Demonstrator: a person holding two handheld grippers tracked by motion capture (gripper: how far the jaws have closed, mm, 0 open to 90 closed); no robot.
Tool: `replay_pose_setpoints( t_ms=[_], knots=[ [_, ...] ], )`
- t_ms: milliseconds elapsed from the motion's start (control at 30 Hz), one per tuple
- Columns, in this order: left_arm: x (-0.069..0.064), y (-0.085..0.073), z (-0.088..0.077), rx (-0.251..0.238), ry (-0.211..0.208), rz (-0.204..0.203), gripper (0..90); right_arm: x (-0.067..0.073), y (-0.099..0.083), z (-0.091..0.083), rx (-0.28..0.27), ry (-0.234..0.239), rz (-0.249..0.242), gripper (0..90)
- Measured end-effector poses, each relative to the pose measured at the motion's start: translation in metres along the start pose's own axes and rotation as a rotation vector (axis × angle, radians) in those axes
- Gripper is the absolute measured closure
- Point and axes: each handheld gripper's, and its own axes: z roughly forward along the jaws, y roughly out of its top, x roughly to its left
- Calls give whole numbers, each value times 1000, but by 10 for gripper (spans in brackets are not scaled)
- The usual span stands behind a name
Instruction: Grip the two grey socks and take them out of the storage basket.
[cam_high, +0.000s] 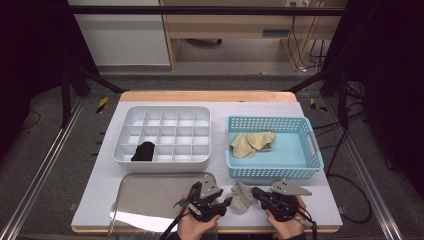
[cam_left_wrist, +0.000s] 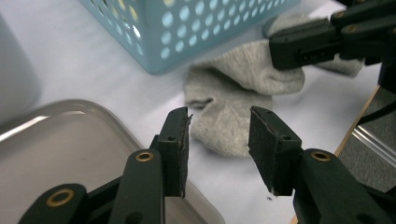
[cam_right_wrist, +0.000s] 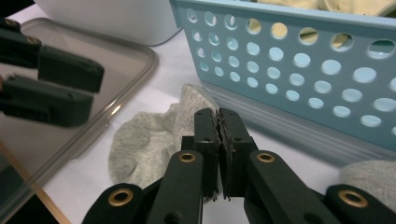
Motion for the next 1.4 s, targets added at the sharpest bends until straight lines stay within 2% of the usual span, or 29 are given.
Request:
replay_pose_setpoints(
  t_ms=[100,367,500,633,767,900,1067,1100,1300,1400],
  knots=[
    [-3,-2,9,31,5,1,573,-1,0,-1,-10,-7,-1,872],
    [-8,-4,20,64,23,-4,633,-2,0,-1,-11,-8,-2,872],
    [-7,-7,26,83,49,-24,713,-2,0,0,-8,-9,-2,872],
    [-6,-8,28,81,70,-36,794,-2,0,0,-10,-11,-3,873],
    [-7,-8,28,77,68,-36,853,-1,0,-1,-13,-11,-3,874],
    [-5,-7,20,47,38,-37,860,-1,1,-6,-25,-9,-1,874],
    [5,-6,-4,23,11,-19,860,-1,3,-17,-51,-9,18,873],
    [12,-7,-13,16,5,-26,860,-1,4,-19,-56,-6,24,873],
    [27,-10,-24,30,-30,-44,859,-7,1,-24,-35,-29,71,875],
    [31,-10,-21,34,-44,-52,859,-12,-4,-23,-1,-43,106,874]
  ],
)
